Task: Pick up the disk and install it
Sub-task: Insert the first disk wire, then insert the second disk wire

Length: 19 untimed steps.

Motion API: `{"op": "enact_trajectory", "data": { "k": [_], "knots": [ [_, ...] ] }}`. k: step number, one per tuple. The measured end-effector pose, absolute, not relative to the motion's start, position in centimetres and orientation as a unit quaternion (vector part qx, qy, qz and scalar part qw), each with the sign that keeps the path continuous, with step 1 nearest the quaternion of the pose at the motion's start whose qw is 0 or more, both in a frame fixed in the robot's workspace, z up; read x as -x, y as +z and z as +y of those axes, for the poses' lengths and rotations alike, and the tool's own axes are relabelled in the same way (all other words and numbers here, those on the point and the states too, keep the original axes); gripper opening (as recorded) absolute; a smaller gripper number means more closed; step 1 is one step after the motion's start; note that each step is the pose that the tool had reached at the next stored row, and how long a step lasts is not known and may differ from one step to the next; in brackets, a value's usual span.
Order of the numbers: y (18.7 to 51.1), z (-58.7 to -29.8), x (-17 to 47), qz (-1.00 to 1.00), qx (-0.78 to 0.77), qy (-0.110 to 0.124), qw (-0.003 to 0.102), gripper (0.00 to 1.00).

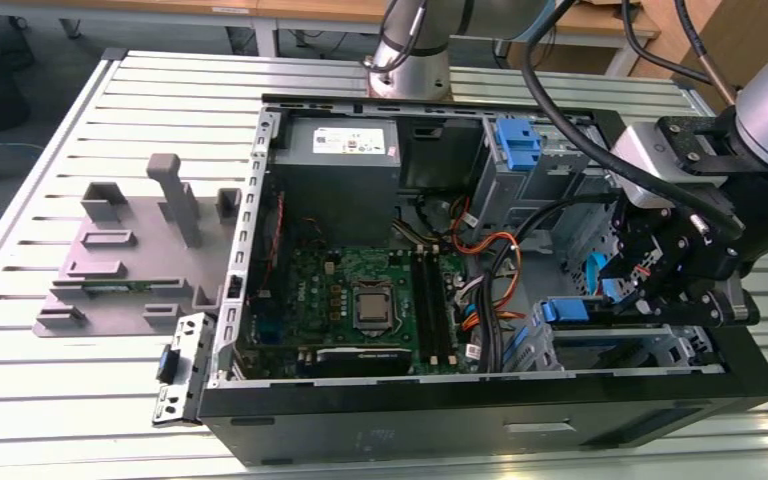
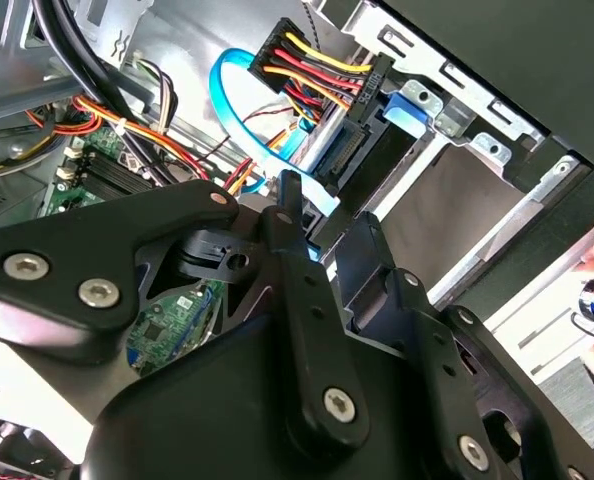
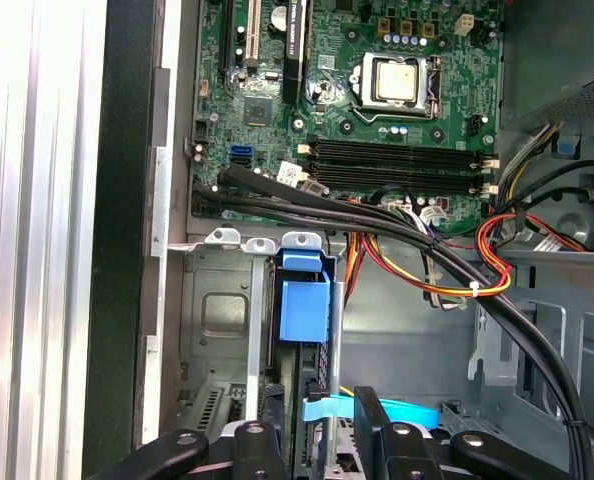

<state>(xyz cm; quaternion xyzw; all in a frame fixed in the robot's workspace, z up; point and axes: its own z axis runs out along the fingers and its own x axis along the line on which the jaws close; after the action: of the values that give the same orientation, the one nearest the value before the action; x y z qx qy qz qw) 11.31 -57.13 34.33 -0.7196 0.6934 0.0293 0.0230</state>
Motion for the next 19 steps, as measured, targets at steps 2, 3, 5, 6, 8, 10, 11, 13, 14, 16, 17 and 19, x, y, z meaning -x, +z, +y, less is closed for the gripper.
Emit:
{"op": "enact_trajectory", "data": {
  "k": [2,3,5,6,8,10,11,13,14,16,17,19],
  "knots": [
    [34.52,-57.13,-11.31,0.693,0.720,0.029,0.023,0.41],
    [34.63,-57.13,-11.31,0.693,0.720,0.029,0.023,0.41],
    [34.88,-57.13,-11.31,0.693,0.720,0.029,0.023,0.41],
    [34.89,-57.13,-11.31,0.693,0.720,0.029,0.023,0.41],
    [34.89,-57.13,-11.31,0.693,0.720,0.029,0.023,0.41],
    [34.91,-57.13,-11.31,0.693,0.720,0.029,0.023,0.41],
    [34.92,-57.13,-11.34,0.693,0.720,0.029,0.023,0.41],
    [34.93,-57.12,-11.46,0.693,0.720,0.029,0.023,0.41],
    [34.92,-57.12,-11.46,0.693,0.720,0.029,0.023,0.41],
    [34.92,-57.13,-11.53,0.693,0.720,0.029,0.023,0.41],
    [34.92,-57.13,-11.58,0.693,0.720,0.029,0.023,0.41],
    [34.92,-57.13,-11.58,0.693,0.720,0.029,0.023,0.41]
  ]
}}
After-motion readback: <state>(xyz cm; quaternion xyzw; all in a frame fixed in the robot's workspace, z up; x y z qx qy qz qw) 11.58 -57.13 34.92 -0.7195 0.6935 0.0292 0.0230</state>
